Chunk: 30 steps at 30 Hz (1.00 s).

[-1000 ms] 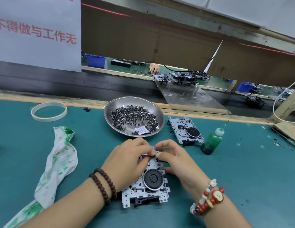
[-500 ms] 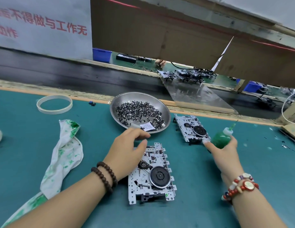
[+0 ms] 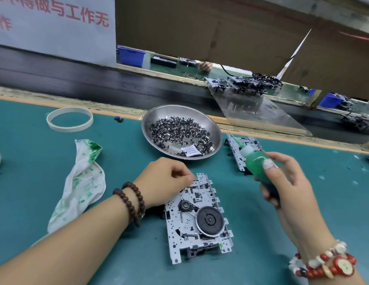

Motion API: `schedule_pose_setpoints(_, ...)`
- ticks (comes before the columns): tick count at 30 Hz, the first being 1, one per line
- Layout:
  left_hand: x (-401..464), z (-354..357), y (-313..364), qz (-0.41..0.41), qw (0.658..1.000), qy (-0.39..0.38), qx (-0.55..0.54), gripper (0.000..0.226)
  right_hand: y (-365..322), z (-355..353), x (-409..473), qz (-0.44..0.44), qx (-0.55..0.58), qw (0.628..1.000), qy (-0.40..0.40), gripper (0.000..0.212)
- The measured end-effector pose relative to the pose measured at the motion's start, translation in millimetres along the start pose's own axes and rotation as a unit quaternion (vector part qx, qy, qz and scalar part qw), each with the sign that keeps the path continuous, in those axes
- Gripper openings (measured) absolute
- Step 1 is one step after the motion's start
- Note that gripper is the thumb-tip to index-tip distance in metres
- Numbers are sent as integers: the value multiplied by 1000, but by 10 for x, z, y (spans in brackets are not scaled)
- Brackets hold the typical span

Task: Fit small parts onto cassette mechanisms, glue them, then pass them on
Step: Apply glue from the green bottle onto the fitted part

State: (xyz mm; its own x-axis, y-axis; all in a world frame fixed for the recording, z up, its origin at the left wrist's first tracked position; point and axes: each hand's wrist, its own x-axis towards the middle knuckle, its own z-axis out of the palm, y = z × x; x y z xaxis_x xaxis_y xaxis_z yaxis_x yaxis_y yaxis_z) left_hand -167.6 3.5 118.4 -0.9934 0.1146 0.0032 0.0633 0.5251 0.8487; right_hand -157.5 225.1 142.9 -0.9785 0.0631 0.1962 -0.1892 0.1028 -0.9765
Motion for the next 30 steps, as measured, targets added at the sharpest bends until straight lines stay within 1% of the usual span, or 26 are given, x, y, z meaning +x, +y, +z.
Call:
schedule_pose_setpoints(3, 26, -14, -3, -9, 1000, -4, -16, 19, 1, -75, 18, 28, 127, 991, -11, 19)
schedule_pose_setpoints(7, 41, -20, -8, -26, 998, -16, -52, 18, -3, -84, 5, 45, 228, 971, -56, 21)
schedule_pose_setpoints(9, 49, -18, -11, -27, 998, -16, -54, 19, 1, -53, -14, 57, 243, 966, -71, 22)
schedule_pose_setpoints(10, 52, -19, -11, -28, 998, -15, -56, 19, 8, -37, -26, 49, 214, 973, -71, 23)
schedule_pose_setpoints(12, 57, -20, -16, -31, 998, -14, -59, 19, 32, 2, -48, -1, 97, 994, -59, 28)
schedule_pose_setpoints(13, 61, -21, -20, -31, 998, -13, -57, 19, 29, 30, -58, -26, 58, 997, -48, 31)
schedule_pose_setpoints(14, 60, -23, -22, -28, 998, -11, -51, 19, 22, 53, -69, -43, 43, 997, -41, 39)
schedule_pose_setpoints(16, 57, -27, -20, -21, 999, -10, -39, 19, 12, 85, -82, -64, 31, 997, -26, 45)
schedule_pose_setpoints(21, 58, -30, -10, -15, 999, -8, -28, 18, -2, 123, -112, -99, -11, 995, -9, 44)
schedule_pose_setpoints(23, 56, -29, -6, -16, 999, -9, -26, 18, -5, 129, -122, -112, -30, 993, -3, 39)
schedule_pose_setpoints(26, 50, -28, -1, -18, 999, -8, -31, 19, -3, 132, -128, -118, -38, 992, 4, 20)
schedule_pose_setpoints(30, 46, -24, -2, -29, 999, -6, -38, 17, 1, 133, -134, -115, -48, 992, 6, 18)
